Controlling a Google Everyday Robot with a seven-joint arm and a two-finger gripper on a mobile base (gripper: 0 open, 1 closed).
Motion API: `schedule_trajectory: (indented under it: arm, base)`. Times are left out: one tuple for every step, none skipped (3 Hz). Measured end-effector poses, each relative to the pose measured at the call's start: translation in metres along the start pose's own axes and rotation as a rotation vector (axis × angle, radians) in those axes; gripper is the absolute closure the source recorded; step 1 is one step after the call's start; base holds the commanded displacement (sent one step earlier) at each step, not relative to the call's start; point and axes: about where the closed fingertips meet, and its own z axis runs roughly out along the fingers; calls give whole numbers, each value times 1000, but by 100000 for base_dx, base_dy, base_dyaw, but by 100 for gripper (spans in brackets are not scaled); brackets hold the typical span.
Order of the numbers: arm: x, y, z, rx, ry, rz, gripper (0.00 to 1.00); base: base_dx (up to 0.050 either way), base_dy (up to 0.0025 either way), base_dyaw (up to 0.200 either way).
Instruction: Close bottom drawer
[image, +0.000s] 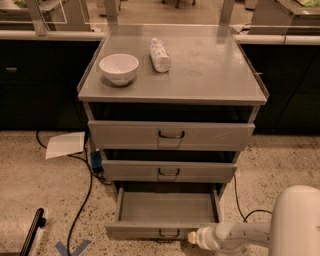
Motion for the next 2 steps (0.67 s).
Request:
schedule_trajectory:
  arm:
    - [4, -9, 17, 0, 27, 30, 100]
    - [-24, -10, 24, 9, 16, 3, 100]
  base:
    - [0, 0, 0]
    - [0, 0, 0]
